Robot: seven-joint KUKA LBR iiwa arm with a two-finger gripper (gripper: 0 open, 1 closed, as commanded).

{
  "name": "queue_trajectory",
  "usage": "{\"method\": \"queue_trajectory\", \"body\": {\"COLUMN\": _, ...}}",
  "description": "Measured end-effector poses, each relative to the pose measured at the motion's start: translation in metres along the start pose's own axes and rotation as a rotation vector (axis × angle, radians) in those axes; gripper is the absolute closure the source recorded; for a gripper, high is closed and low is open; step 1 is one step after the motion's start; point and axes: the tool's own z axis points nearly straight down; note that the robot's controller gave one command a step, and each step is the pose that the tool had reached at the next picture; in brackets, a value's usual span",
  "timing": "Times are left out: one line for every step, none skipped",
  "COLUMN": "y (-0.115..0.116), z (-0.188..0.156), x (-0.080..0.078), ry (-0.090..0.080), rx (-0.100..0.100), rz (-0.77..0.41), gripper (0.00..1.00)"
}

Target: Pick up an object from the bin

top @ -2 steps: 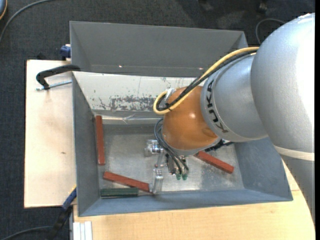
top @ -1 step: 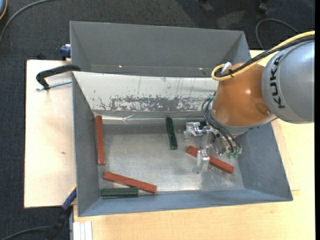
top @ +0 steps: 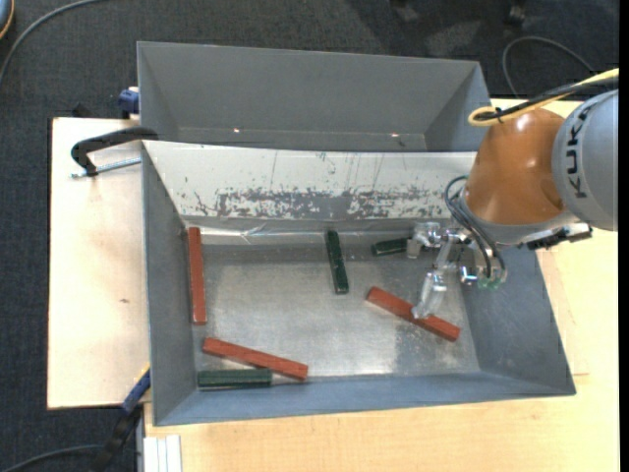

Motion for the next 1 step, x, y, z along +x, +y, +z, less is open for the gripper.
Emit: {"method": "queue_trajectory", "body": {"y": -0.0139, "z": 0.0172, "x": 0.0499, "ry": 0.013, "rx": -0.003, "rz": 0.021, "gripper": 0.00}}
